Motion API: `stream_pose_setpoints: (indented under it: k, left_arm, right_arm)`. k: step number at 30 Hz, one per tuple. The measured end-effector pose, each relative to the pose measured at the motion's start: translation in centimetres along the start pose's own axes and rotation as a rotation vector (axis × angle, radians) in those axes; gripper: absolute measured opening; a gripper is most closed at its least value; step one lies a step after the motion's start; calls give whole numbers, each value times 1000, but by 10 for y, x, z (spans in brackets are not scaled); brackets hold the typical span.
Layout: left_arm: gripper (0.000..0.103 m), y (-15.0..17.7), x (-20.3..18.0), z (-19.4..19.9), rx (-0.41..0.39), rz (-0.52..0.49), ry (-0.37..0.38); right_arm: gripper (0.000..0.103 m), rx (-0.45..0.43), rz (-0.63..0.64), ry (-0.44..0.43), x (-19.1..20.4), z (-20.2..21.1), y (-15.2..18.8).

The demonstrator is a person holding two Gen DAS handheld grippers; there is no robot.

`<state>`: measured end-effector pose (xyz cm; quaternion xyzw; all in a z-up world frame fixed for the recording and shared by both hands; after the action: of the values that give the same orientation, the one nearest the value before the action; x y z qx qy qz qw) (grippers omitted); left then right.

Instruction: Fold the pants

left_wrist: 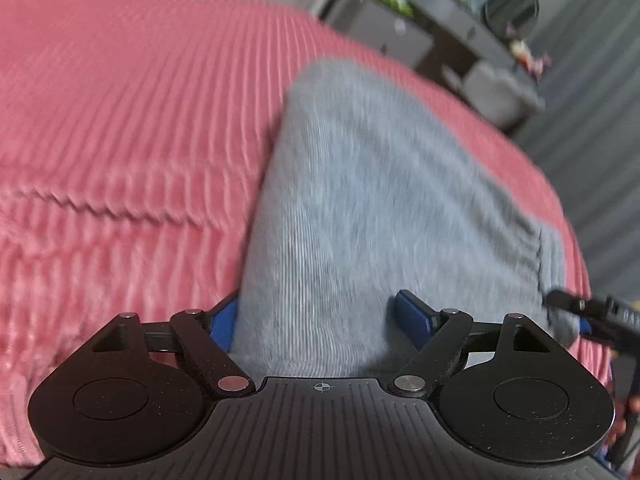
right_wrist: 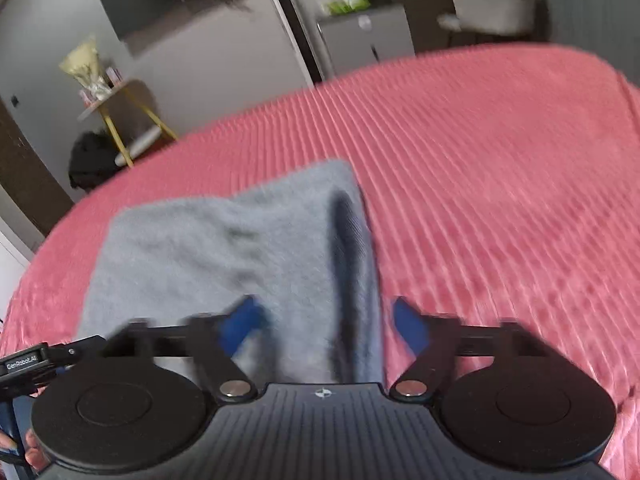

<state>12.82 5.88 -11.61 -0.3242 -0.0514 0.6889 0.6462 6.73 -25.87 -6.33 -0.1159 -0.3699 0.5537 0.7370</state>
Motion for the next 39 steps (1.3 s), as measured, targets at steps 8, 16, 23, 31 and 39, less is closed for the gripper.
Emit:
stream_pose_setpoints:
  k: [8,16,23,31,39]
  left_arm:
    - [95,-21,-3,-23,103,-13,118]
    - [89,-33,-6,-36,160,-52,170]
    - [103,-36,-12,-41,141,-56,179]
    - [65,-40,-27,-30,34,-130,43]
    - [41,-71,-47,-1,-65,-81,92]
  right_arm:
    - [91,116,-226,-196,-36,-43,-1]
    - [74,144,-211,-279,-26,-72,-18]
    - [76,181,-218,-338,-24,-74,-17]
    - [62,172,-134,-185,4,-74,-18]
    - [52,43,-141,-279,38,-34,-56]
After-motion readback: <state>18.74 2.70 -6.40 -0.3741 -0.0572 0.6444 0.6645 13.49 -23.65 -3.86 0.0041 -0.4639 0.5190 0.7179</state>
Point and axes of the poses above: each gripper's, at about its wrist camera, not at the fingertips, and z roughly against the way its jaws point, x to its left, y to its underside, the point moved 6 cm from there along -z, roughly the way its jaws point, and after that the axes turned 6 degrees about -y, right-handed, at the moved point
